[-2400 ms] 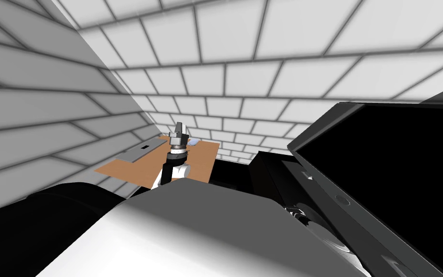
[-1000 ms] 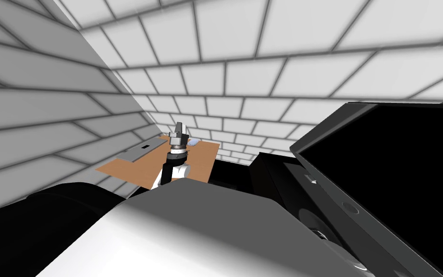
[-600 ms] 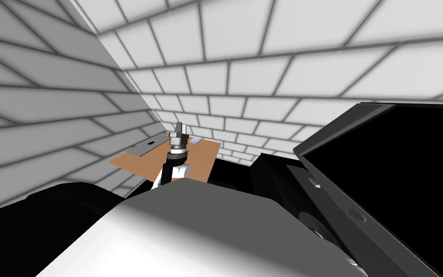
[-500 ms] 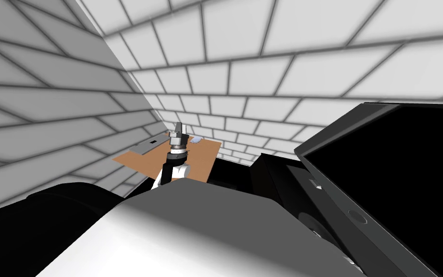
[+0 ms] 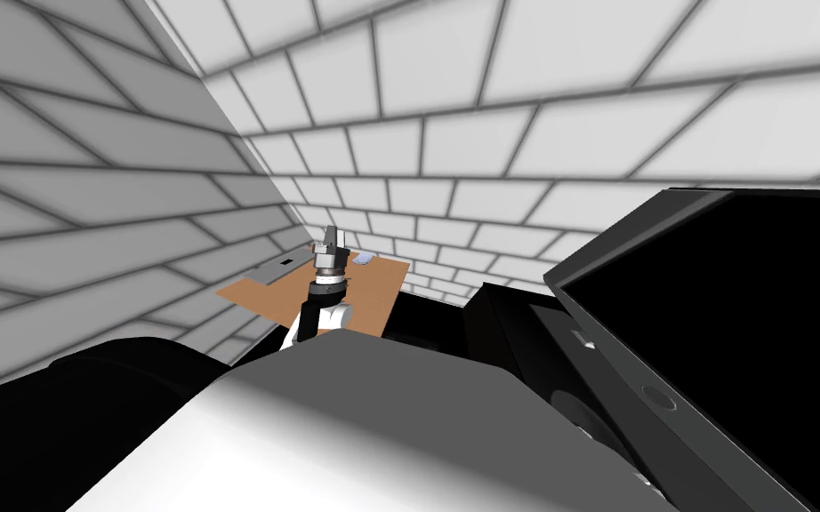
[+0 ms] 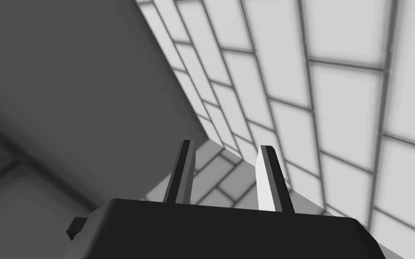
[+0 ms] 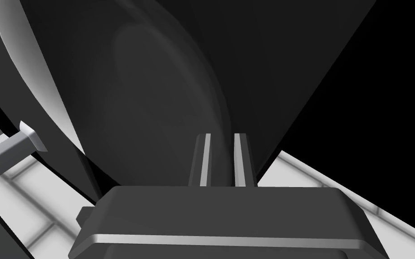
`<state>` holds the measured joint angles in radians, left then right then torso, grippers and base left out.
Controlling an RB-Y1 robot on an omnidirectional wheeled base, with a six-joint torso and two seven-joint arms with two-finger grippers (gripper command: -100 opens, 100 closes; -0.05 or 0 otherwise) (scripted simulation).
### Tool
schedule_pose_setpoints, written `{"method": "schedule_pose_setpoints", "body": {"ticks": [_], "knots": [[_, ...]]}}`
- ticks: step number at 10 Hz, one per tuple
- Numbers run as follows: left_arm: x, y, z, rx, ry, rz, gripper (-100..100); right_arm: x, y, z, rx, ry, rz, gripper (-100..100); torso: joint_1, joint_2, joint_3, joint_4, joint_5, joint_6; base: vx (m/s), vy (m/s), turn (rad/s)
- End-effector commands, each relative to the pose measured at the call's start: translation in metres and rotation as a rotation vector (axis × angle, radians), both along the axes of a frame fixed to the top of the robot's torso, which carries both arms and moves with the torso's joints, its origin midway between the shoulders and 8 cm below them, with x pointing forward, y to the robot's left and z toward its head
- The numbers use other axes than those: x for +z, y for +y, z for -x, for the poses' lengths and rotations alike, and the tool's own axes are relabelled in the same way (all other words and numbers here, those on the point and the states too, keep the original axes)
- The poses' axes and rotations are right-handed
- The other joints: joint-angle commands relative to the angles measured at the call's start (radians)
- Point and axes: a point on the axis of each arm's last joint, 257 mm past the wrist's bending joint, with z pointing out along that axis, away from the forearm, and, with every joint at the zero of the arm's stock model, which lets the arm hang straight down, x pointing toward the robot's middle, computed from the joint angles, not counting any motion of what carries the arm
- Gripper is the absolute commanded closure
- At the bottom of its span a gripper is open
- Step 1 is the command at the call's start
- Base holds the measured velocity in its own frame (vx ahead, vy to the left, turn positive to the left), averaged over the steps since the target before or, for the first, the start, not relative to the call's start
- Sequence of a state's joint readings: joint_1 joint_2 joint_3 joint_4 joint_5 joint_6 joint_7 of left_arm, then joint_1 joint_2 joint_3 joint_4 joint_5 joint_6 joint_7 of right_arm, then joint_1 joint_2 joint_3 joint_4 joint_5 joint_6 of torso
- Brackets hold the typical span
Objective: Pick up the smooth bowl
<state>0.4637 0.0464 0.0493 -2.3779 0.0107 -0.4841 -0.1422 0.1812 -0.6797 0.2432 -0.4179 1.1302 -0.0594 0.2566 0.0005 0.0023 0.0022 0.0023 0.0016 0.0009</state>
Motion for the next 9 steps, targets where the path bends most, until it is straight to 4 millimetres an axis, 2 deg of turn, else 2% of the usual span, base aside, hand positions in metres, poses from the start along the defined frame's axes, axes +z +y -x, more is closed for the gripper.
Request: {"method": "schedule_pose_setpoints", "body": {"ticks": [1,2,3,4,6,7,9], "knots": [[0.000,0.000,0.000,0.000,0.000,0.000,0,0.000,0.000,0.000,0.000,0.000,0.000,100,0.000,0.000,0.000,0.000,0.000,0.000,0.000,0.000,0.000],[0.000,0.000,0.000,0.000,0.000,0.000,0,0.000,0.000,0.000,0.000,-0.001,0.000,100,0.000,0.000,0.000,0.000,0.000,0.000,0.000,0.000,0.000],[0.000,0.000,0.000,0.000,0.000,0.000,0,0.000,0.000,0.000,-0.001,-0.001,0.000,0,0.001,0.000,0.000,0.000,0.000,0.000,0.000,0.000,0.000],[0.000,0.000,0.000,0.000,0.000,0.000,0,0.007,-0.007,-0.004,0.015,-0.007,0.004,100,0.001,0.000,0.000,0.000,0.000,0.000,0.050,0.038,-0.148],[0.000,0.000,0.000,0.000,0.000,0.000,0,0.018,-0.022,-0.010,0.011,-0.026,0.039,100,0.004,-0.004,-0.002,-0.001,0.002,-0.001,0.047,0.055,-0.067],[0.000,0.000,0.000,0.000,0.000,0.000,0,0.010,-0.011,-0.006,0.013,-0.014,0.012,100,0.004,-0.003,-0.002,-0.001,0.001,-0.001,0.014,0.007,0.020],[0.000,0.000,0.000,0.000,0.000,0.000,0,0.009,-0.009,-0.004,0.023,-0.008,0.004,100,0.000,-0.001,-0.001,-0.001,0.000,0.000,0.006,-0.002,-0.019]]}}
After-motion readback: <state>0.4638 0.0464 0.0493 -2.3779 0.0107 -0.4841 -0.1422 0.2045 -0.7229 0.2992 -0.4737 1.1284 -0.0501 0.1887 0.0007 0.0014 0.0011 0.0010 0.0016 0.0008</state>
